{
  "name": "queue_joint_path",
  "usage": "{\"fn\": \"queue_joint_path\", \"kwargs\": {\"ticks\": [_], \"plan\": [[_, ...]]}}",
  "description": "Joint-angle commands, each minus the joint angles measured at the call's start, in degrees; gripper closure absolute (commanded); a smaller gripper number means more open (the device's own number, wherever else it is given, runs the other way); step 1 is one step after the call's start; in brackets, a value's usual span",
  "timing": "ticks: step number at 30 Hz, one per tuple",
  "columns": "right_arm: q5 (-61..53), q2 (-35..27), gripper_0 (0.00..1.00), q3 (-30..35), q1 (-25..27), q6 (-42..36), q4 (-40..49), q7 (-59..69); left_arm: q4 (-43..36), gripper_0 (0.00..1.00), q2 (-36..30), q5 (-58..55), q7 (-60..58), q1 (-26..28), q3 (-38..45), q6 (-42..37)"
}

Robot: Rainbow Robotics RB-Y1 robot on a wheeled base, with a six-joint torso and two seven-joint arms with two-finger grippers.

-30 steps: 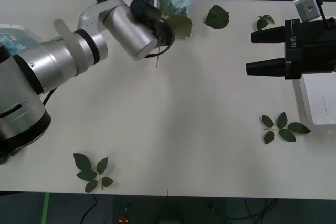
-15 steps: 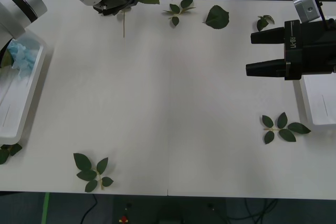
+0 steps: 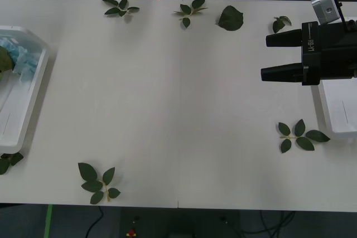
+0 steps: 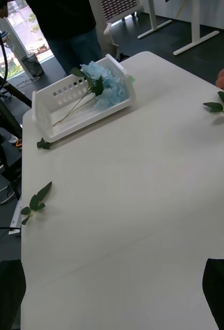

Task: Place the red flowers into the right box and the blue flowers into the left box. If a person shows an open palm, hand one flower to the person first, then continue sorting.

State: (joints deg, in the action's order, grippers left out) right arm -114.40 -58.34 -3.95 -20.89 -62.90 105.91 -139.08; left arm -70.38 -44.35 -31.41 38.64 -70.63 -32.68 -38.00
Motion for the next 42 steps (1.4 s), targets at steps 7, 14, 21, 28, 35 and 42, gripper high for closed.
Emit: {"fn": "queue_joint_path", "kwargs": {"ticks": [7, 14, 21, 28, 35, 42], "plan": [[-0.83, 1.04, 0.00, 1.05, 0.41, -0.29, 1.58, -1.89, 1.03, 1.00, -1.53, 3.29, 3.98, -0.39, 1.21, 20.33], [-0.83, 1.04, 0.00, 1.05, 0.41, -0.29, 1.58, -1.89, 2.88, 1.00, 0.93, 9.62, 4.16, 0.40, -3.09, 30.18], [-0.83, 1.04, 0.00, 1.05, 0.41, -0.29, 1.58, -1.89, 10.26, 1.00, 5.33, 22.27, 3.98, 0.58, -3.44, 37.82], [-0.83, 1.04, 0.00, 1.05, 0.41, -0.29, 1.58, -1.89, 12.55, 1.00, 6.91, 23.94, 3.81, 0.67, -3.44, 38.44], [-0.83, 1.04, 0.00, 1.05, 0.41, -0.29, 1.58, -1.89, 12.81, 1.00, 7.61, 23.77, 3.63, 0.67, -3.44, 38.44], [-0.83, 1.04, 0.00, 1.05, 0.41, -0.29, 1.58, -1.89, 12.81, 1.00, 7.61, 23.77, 3.63, 0.67, -3.44, 38.44]]}}
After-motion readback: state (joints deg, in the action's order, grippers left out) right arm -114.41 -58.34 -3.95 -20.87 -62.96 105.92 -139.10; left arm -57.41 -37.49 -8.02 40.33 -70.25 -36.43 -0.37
